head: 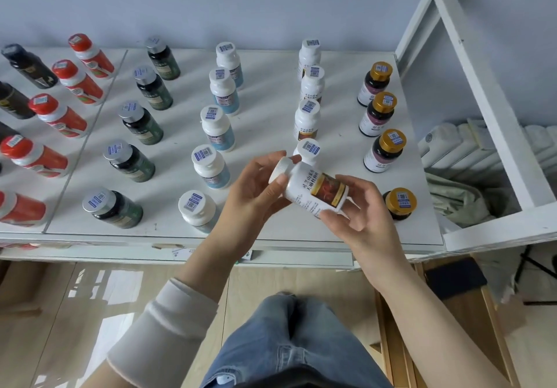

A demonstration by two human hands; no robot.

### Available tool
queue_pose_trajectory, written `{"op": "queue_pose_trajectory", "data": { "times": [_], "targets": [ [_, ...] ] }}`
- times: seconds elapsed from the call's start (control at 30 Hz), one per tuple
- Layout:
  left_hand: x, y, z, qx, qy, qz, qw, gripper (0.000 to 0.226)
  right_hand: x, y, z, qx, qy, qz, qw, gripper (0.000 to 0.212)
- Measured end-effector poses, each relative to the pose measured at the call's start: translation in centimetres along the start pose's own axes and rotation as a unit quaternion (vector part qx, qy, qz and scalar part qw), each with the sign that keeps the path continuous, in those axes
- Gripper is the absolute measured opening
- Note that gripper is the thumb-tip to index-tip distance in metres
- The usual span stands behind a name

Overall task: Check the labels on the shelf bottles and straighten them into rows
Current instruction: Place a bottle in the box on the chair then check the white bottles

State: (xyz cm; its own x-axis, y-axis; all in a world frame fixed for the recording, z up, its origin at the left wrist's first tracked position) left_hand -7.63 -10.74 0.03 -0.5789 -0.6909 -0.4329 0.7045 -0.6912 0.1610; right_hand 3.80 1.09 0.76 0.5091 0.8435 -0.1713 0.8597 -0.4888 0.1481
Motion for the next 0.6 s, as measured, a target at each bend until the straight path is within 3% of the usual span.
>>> {"op": "queue_pose_trajectory", "data": {
  "times": [0.07, 0.13, 0.23, 0.47, 0.6],
  "targets": [
    [-0.2, -0.2, -0.7, 0.06, 0.061, 0.008, 0.996, 0.031, -0.8, 0.1, -0.5, 0.069, 0.103, 0.074, 0.99, 0.056],
    [-0.4, -0.4, -1.1, 0.117, 0.08, 0.011, 0.99, 0.039, -1.6, 0.0, -0.9, 0.161, 0.234, 0.128, 0.95, 0.061],
    [-0.3, -1.1, -0.9, 0.122, 0.064, 0.005, 0.99, 0.036, -1.9, 0.0, -0.2, 0.216, 0.334, 0.131, 0.908, 0.068],
    [-0.6, -2.4, 0.5, 0.027, -0.116, -0.001, 0.993, 0.026, -1.3, 0.1, 2.0, 0.166, 0.418, 0.134, 0.883, 0.058],
    [-0.3, -2.3, 0.0, -0.041, -0.284, -0.032, 0.957, 0.041, 0.3, -0.2, 1.9, 0.137, 0.483, 0.082, 0.861, 0.056]
  ]
}}
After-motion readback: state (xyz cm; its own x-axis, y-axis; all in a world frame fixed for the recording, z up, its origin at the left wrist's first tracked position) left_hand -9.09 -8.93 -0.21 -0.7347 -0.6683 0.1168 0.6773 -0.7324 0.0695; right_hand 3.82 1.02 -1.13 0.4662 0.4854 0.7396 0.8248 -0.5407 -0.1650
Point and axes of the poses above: each hand's wrist, its own y-axis away from the middle knuckle, its own x-axis out of the back of the hand, z = x × y, the point moved 2 cm from there along -y, towards the middle knuckle, and after that the axes turned 1 degree about z, right-handed, at the moved point
